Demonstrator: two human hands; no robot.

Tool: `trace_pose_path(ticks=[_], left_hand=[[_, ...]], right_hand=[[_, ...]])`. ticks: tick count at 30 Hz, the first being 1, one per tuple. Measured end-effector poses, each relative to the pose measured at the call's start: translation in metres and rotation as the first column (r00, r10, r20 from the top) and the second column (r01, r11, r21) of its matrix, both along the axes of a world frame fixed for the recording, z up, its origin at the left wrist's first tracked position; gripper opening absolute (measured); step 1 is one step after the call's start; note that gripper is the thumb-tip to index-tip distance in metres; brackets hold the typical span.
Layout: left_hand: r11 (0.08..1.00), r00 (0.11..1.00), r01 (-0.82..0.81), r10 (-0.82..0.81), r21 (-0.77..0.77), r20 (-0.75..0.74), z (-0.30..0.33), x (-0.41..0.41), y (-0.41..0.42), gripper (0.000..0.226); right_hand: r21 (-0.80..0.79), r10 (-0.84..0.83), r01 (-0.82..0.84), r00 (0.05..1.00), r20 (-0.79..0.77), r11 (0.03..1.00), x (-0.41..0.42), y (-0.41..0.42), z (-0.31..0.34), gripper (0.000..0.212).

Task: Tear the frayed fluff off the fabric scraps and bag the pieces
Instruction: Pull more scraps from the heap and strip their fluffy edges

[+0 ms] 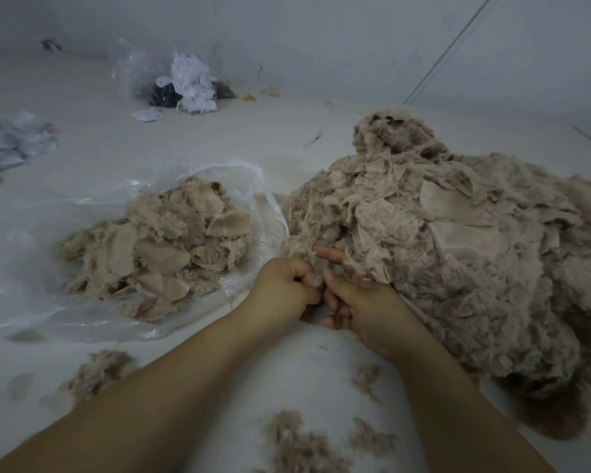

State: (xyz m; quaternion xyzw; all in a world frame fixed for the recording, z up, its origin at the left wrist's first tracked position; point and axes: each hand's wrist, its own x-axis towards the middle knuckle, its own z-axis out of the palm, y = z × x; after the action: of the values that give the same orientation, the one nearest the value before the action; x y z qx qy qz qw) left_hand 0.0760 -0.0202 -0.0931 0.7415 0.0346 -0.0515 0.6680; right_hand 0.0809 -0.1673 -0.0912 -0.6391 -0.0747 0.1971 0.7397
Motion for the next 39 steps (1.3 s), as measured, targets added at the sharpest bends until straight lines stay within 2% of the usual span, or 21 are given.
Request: trace_pose_path(ticks=[4, 8, 12, 16, 18, 21, 24, 28, 31, 34, 37, 39], left_hand=[[0.999, 0.998, 0.044, -0.045, 0.028, 0.038, 0.006, -0.004, 0.004, 0.026], [0.981, 0.983, 0.152, -0.163, 0.117, 0.087, 0.004, -0.013, 0.004, 0.025], [0.964, 0.968, 0.198, -0.221, 0.177, 0.118, 0.006, -0.019, 0.009, 0.044], [0.925, 0.939, 0.251, -0.304, 0.285, 0.162, 0.012, -0.029, 0.01, 0.02], [0.917, 0.932, 0.233, -0.306, 0.323, 0.195, 0.011, -0.029, 0.01, 0.028], [0.922, 0.928, 0.173, -0.27, 0.346, 0.255, 0.009, -0.025, 0.01, 0.046], [0.907, 0.919, 0.195, -0.302, 0.374, 0.254, 0.007, -0.024, 0.006, 0.045], [0.868, 0.884, 0.238, -0.38, 0.436, 0.273, 0.005, -0.031, 0.004, 0.048], [0.851, 0.875, 0.25, -0.403, 0.462, 0.268, 0.006, -0.036, 0.005, 0.035], [0.833, 0.888, 0.249, -0.4, 0.495, 0.227, 0.006, -0.037, 0.011, 0.04], [0.814, 0.899, 0.265, -0.403, 0.517, 0.175, 0.005, -0.039, 0.018, 0.029], [0.761, 0.89, 0.292, -0.438, 0.579, 0.127, 0.004, -0.041, 0.021, 0.02]], right_hand=[[-0.032, 0.01, -0.009, 1.0, 0.021, 0.999, 0.0, -0.001, 0.001, 0.025], [0.004, -0.027, 0.027, 0.998, -0.05, 1.0, 0.001, 0.001, -0.001, 0.026], [0.026, -0.08, 0.084, 0.989, -0.127, 0.996, 0.002, 0.002, -0.001, 0.025], [0.008, -0.124, 0.127, 0.981, -0.152, 0.992, 0.002, 0.004, 0.001, 0.022], [0.008, -0.116, 0.118, 0.987, -0.107, 0.993, 0.001, 0.003, 0.0, 0.013], [-0.005, -0.056, 0.055, 0.997, -0.046, 0.998, 0.0, 0.002, 0.0, 0.02], [-0.02, -0.04, 0.039, 0.996, -0.085, 0.999, 0.0, 0.002, -0.001, 0.014], [0.01, -0.019, 0.021, 0.992, -0.125, 1.0, 0.001, 0.003, 0.0, 0.032], [0.039, -0.07, 0.079, 0.978, -0.196, 0.996, 0.002, 0.003, 0.001, 0.031], [0.078, -0.132, 0.159, 0.953, -0.271, 0.984, 0.002, 0.006, 0.001, 0.021], [0.039, -0.187, 0.203, 0.949, -0.252, 0.978, 0.002, 0.007, 0.0, 0.021], [0.025, -0.21, 0.221, 0.95, -0.231, 0.975, 0.003, 0.006, 0.0, 0.022]])
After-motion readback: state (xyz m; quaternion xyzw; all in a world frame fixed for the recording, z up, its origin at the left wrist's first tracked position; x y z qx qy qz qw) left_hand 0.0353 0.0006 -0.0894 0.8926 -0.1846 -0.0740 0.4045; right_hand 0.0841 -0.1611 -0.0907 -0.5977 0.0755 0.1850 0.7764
